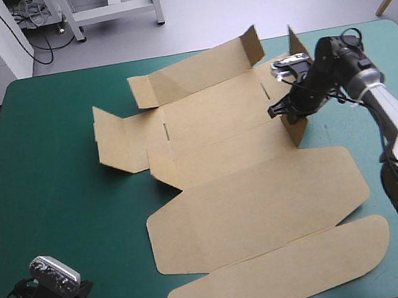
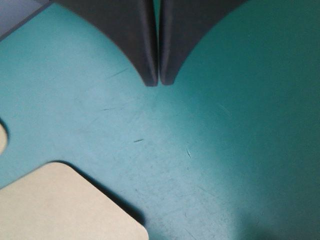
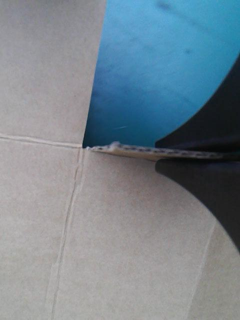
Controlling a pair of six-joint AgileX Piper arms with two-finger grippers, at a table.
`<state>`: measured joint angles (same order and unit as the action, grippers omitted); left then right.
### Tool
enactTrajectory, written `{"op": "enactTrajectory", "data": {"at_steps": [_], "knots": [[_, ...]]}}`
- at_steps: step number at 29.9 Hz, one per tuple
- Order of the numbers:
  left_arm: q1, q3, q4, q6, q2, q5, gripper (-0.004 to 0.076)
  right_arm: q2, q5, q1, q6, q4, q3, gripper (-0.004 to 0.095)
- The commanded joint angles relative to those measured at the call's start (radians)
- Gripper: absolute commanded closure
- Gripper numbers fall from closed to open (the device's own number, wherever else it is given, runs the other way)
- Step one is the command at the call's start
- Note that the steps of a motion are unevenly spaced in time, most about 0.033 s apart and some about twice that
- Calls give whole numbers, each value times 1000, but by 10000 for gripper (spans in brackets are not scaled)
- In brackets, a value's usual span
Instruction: Fold the box
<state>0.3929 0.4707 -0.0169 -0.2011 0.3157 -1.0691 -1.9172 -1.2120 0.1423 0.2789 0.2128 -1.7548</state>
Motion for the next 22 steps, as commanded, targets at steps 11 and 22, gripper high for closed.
{"op": "enactTrajectory", "data": {"at_steps": [11,22], "knots": [[-2,29,-12,9,9,29,734,-236,31,221,556,18,-461,922],[-2,29,-12,9,9,15,734,-273,107,342,790,87,-499,928]]}}
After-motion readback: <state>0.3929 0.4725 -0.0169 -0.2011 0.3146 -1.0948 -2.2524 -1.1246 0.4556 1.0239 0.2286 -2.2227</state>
